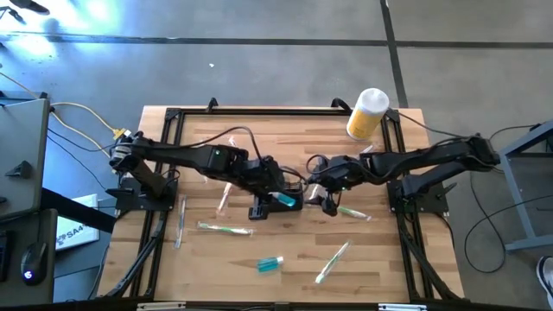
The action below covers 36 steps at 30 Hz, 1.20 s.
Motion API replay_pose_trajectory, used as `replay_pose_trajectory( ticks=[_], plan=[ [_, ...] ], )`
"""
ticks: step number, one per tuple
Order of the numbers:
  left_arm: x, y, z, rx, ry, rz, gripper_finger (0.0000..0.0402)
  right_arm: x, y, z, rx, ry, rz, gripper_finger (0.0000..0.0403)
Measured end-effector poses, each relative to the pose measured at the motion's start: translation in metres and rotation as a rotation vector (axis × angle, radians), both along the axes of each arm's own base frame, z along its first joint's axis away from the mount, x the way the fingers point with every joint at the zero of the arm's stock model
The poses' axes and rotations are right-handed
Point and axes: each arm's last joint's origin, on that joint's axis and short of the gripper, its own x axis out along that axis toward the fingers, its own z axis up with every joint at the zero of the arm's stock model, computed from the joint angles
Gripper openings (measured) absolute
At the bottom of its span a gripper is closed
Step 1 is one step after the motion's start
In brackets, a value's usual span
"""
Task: Pick & Place toothbrushing station
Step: Put the top blue mouthwash into the black mesh organizer
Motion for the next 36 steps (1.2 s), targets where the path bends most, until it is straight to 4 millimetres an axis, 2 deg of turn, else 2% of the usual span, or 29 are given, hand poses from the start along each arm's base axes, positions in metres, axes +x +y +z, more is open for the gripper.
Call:
replay_pose_trajectory(
  ticks=[6, 13, 16, 25, 31, 36],
  plan=[
    [-0.005, 0.002, 0.014, 0.070, 0.052, -0.022, 0.0087, -0.010, -0.001, -0.003, 0.015, 0.097, -0.031, 0.0306],
    [0.018, -0.001, 0.000, 0.127, 0.171, -0.054, 0.0087, -0.014, -0.003, -0.007, 0.002, 0.148, -0.076, 0.0304],
    [0.026, 0.002, -0.010, 0.163, 0.302, -0.076, 0.0087, -0.015, -0.003, -0.007, 0.003, 0.155, -0.093, 0.0304],
    [0.058, 0.022, -0.026, 0.122, 0.390, -0.065, 0.0087, -0.017, -0.003, -0.009, 0.002, 0.184, -0.092, 0.0304],
    [0.064, 0.031, -0.038, 0.116, 0.441, -0.046, 0.0087, -0.018, -0.004, -0.010, -0.020, 0.202, -0.112, 0.0304],
    [0.069, 0.031, -0.045, 0.113, 0.454, -0.040, 0.0087, -0.018, -0.005, -0.010, -0.040, 0.202, -0.133, 0.0304]
  ],
)
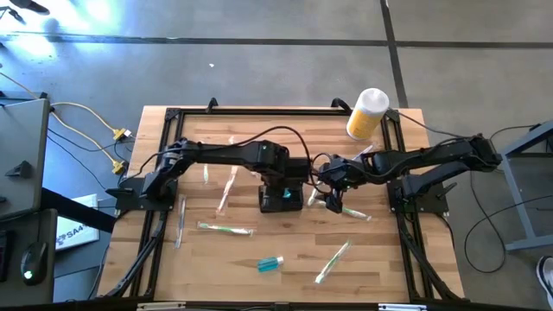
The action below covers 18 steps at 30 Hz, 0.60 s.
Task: Pick & Place toothbrushing station
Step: Put the top blue mouthwash into the black mesh organizer
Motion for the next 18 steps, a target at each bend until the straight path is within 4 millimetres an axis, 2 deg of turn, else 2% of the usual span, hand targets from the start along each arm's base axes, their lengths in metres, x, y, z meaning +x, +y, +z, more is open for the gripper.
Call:
replay_pose_trajectory(
  ticks=[18],
  plan=[
    [0.016, 0.000, -0.026, 0.034, 0.040, 0.037, 0.0087, 0.000, 0.000, 0.000, -0.003, 0.001, 0.003, 0.0304]
  ],
)
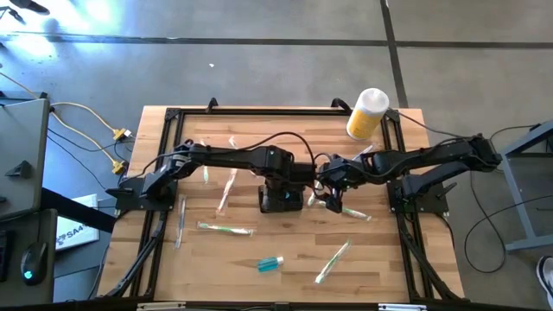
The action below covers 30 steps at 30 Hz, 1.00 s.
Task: Pick & Place toothbrushing station
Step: Put the top blue mouthwash into the black mesh organizer
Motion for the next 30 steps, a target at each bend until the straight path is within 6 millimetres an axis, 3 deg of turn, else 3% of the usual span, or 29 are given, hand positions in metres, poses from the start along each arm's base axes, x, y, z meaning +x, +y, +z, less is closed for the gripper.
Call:
replay_pose_trajectory(
  ticks=[6, 30],
  plan=[
    [0.005, 0.000, -0.012, 0.037, 0.030, 0.004, 0.0087, -0.001, 0.000, -0.001, -0.002, 0.016, 0.000, 0.0304],
    [0.009, 0.001, -0.019, 0.072, 0.034, 0.012, 0.0087, -0.007, -0.002, -0.013, -0.041, 0.075, -0.032, 0.0304]
  ],
)
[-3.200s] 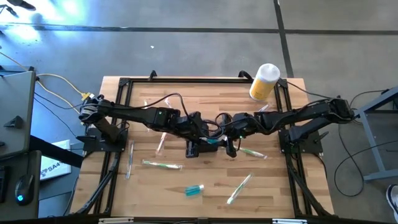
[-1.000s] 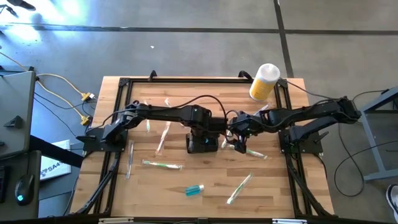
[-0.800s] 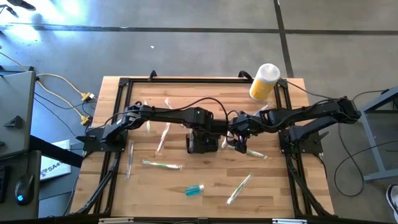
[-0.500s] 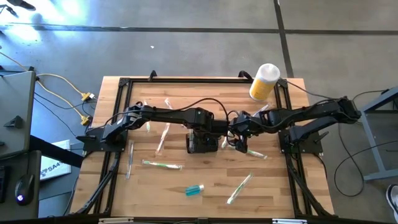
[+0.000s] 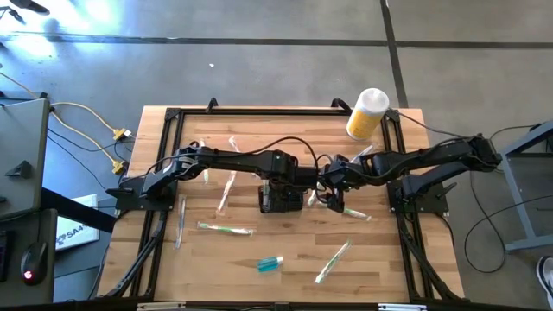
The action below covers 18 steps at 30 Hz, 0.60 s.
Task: Pick & Place toothbrushing station
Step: Put the top blue mouthwash into the black mesh organizer
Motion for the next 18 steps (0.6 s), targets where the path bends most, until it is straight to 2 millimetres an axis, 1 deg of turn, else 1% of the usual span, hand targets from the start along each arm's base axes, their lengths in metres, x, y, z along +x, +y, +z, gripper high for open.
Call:
replay_pose_trajectory(
  ticks=[6, 13, 18],
  plan=[
    [-0.0002, -0.0013, -0.0001, -0.044, 0.003, -0.007, 0.0087, 0.0003, 0.0000, 0.0002, 0.000, -0.004, 0.000, 0.0304],
    [-0.0002, -0.0018, -0.0001, -0.049, 0.004, -0.011, 0.0087, 0.0006, 0.0000, 0.0004, 0.000, -0.008, 0.000, 0.0304],
    [0.0010, -0.0020, -0.0061, -0.048, 0.030, -0.011, 0.0087, 0.0003, 0.0000, -0.0001, 0.001, -0.004, -0.001, 0.0304]
  ],
)
